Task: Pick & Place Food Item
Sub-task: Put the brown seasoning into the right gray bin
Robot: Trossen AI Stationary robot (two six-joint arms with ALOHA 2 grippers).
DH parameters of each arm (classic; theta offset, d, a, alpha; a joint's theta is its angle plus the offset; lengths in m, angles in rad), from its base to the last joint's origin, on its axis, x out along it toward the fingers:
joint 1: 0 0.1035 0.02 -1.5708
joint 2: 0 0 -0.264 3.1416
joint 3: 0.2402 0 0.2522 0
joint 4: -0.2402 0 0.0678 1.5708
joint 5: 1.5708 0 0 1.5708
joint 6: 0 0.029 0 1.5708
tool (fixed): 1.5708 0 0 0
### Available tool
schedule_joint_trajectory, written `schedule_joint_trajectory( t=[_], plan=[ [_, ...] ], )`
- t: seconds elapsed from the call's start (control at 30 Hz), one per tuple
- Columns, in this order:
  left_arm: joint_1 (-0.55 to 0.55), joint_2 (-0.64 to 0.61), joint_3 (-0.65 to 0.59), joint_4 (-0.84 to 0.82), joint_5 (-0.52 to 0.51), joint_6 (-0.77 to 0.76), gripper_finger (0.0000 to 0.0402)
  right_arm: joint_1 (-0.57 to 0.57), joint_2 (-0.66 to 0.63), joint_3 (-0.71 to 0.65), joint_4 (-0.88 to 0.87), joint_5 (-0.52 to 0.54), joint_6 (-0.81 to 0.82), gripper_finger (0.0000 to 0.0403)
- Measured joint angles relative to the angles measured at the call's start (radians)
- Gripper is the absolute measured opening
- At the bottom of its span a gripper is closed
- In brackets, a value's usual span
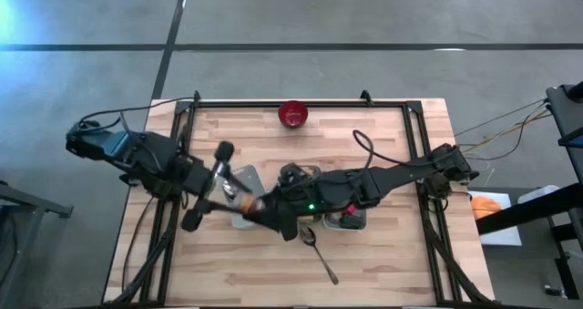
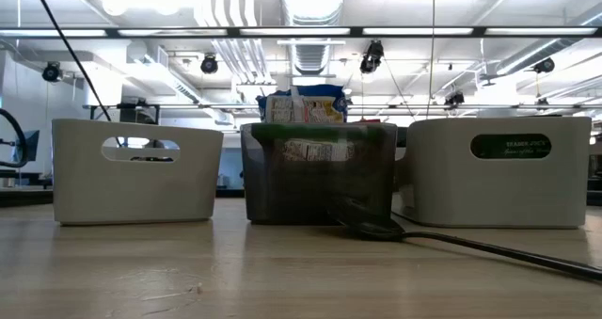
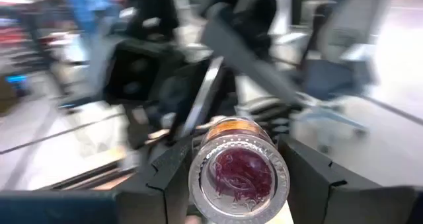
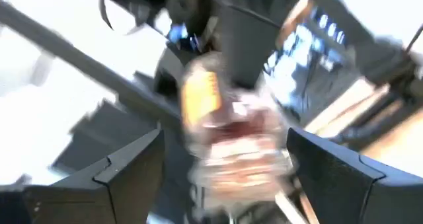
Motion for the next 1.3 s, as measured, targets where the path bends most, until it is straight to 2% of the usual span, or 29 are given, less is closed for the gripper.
schedule_joint_trajectory(
  t=[0.1,0.23,0.37,0.77,0.87,1.1,1.3],
  plan=[
    [0.001,-0.01,0.0,0.026,-0.099,-0.022,0.0182,0.001,-0.006,0.0,0.054,0.097,-0.003,0.0313],
    [0.0,-0.012,0.0,0.059,-0.187,-0.041,0.0182,0.001,-0.006,-0.001,0.134,0.16,-0.024,0.0313],
    [0.0,-0.012,0.001,0.071,-0.205,-0.046,0.0182,0.001,-0.006,-0.002,0.156,0.222,-0.056,0.0313],
    [0.0,-0.013,0.0,0.093,-0.204,-0.035,0.0182,0.001,-0.01,-0.002,0.188,0.243,-0.068,0.0312],
    [0.0,-0.013,0.0,0.094,-0.202,-0.022,0.0182,0.001,-0.01,-0.002,0.188,0.246,-0.051,0.0292],
    [0.0,-0.013,0.0,0.114,-0.205,-0.014,0.0182,0.001,-0.01,-0.002,0.188,0.247,-0.053,0.0185],
    [0.0,-0.013,-0.001,0.13,-0.207,0.009,0.0182,0.001,-0.01,-0.002,0.194,0.246,-0.07,0.0184]
  ],
)
